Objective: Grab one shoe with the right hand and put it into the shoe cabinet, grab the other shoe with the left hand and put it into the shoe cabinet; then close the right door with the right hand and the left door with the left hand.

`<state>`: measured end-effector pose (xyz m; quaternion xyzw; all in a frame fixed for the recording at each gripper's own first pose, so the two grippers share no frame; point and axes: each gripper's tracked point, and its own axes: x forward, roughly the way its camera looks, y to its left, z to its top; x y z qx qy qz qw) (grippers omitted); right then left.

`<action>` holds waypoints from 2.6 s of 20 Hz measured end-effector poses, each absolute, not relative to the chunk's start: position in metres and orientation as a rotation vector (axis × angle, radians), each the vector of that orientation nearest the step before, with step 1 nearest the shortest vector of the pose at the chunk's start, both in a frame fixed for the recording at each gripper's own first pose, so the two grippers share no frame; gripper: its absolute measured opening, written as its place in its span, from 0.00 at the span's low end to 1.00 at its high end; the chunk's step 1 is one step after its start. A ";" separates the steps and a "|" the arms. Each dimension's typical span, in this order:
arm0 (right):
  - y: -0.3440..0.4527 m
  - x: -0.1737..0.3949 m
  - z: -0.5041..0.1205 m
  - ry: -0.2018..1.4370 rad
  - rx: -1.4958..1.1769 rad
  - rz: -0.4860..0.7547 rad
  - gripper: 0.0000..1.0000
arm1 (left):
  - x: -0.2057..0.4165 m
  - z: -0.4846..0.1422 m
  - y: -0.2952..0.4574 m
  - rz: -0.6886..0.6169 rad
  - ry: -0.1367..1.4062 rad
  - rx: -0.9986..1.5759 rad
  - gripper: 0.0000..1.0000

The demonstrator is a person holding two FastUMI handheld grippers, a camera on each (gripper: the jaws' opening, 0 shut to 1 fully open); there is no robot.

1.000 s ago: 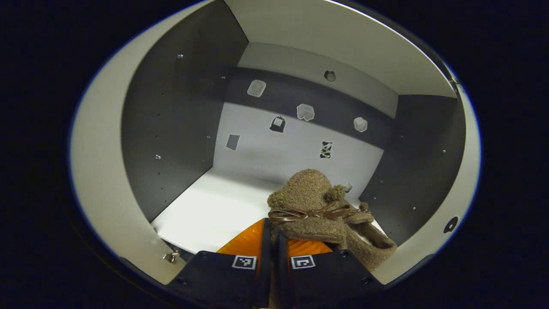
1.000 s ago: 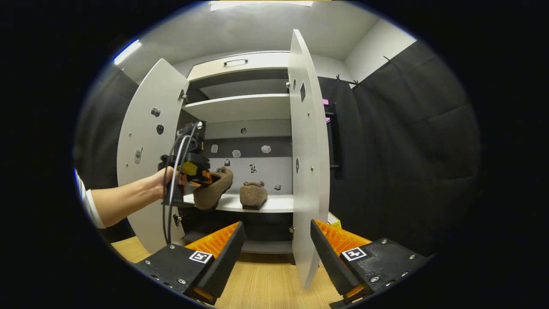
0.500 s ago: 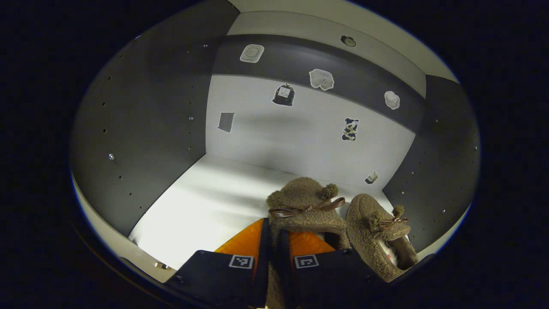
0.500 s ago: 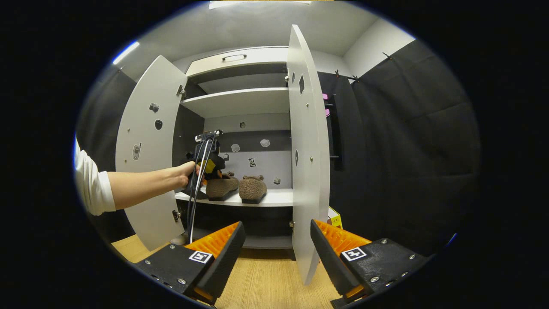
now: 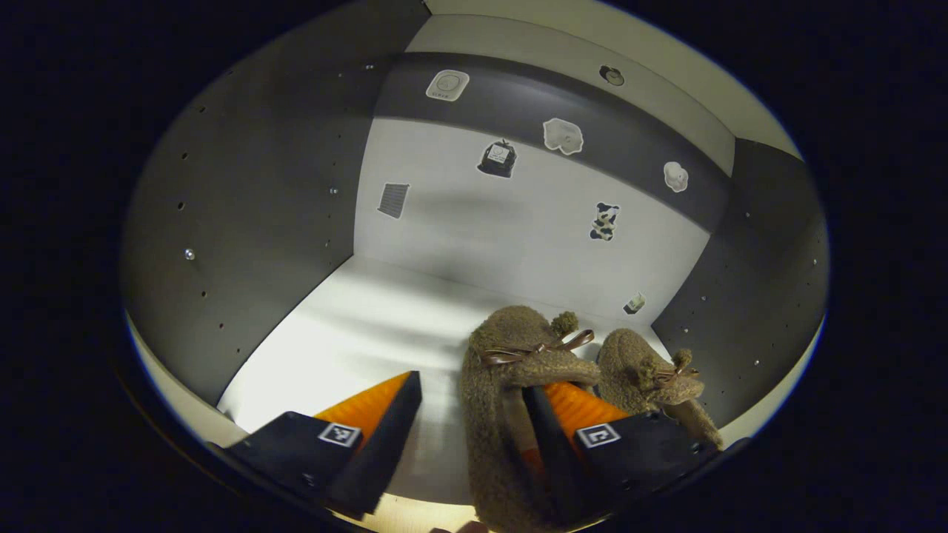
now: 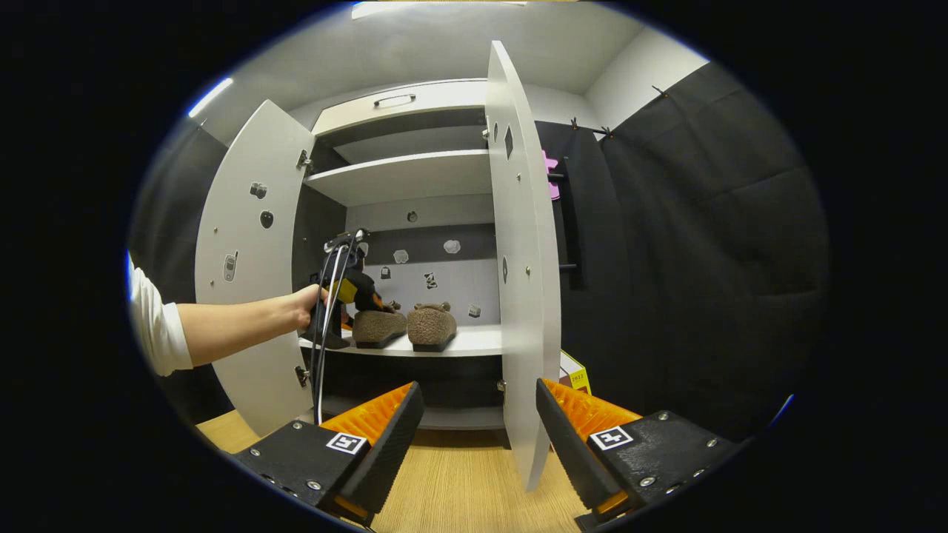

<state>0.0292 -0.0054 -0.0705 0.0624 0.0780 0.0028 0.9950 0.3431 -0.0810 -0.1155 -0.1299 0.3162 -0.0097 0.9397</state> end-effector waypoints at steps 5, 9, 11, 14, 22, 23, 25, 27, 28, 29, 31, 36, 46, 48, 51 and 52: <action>0.001 0.029 -0.067 0.149 0.144 0.023 0.94 | 0.315 -0.056 -0.088 -0.090 0.503 -0.199 0.98; 0.006 0.029 -0.063 0.139 0.142 0.042 0.94 | 0.278 0.016 -0.094 -0.160 0.345 -0.180 0.97; 0.009 0.028 -0.060 0.131 0.151 0.053 0.94 | 0.252 0.044 -0.094 -0.184 0.272 -0.164 0.97; 0.014 0.027 -0.055 0.122 0.167 0.074 0.94 | 0.208 0.066 -0.091 -0.203 0.196 -0.165 0.96; 0.007 0.017 -0.055 0.106 0.161 0.078 0.94 | 0.082 0.044 -0.053 -0.134 0.127 -0.139 0.96; 0.005 0.014 -0.057 0.106 0.163 0.076 0.94 | 0.068 0.039 -0.050 -0.122 0.111 -0.121 0.96; 0.001 0.008 -0.061 0.103 0.172 0.072 0.94 | 0.045 0.021 -0.041 -0.087 0.076 -0.046 0.99; -0.010 0.003 -0.064 0.102 0.177 0.054 0.94 | 0.023 0.004 -0.041 -0.062 0.058 -0.001 0.97; -0.018 0.001 -0.062 0.095 0.178 0.040 0.94 | 0.012 -0.004 -0.044 -0.065 0.053 -0.003 0.96; -0.028 0.001 -0.058 0.082 0.178 0.024 0.98 | 0.002 -0.013 -0.050 -0.068 0.059 -0.019 0.97; -0.051 0.004 -0.051 0.064 0.169 -0.016 0.94 | -0.016 -0.028 -0.056 -0.089 0.079 -0.062 0.96; -0.139 0.028 -0.007 0.001 0.136 -0.161 0.93 | -0.032 -0.047 -0.059 -0.126 0.101 -0.089 0.96; -0.207 0.112 0.042 -0.026 0.059 -0.176 0.98 | -0.048 -0.056 -0.041 -0.075 0.113 -0.050 0.97; -0.202 0.121 0.046 -0.023 0.075 -0.155 0.93 | -0.050 -0.056 -0.039 -0.067 0.113 -0.042 0.96; -0.191 0.123 0.052 -0.046 0.090 -0.127 0.98 | -0.053 -0.058 -0.035 -0.062 0.111 -0.037 0.96; -0.187 0.123 0.053 -0.052 0.093 -0.118 0.93 | -0.054 -0.058 -0.034 -0.062 0.111 -0.038 0.97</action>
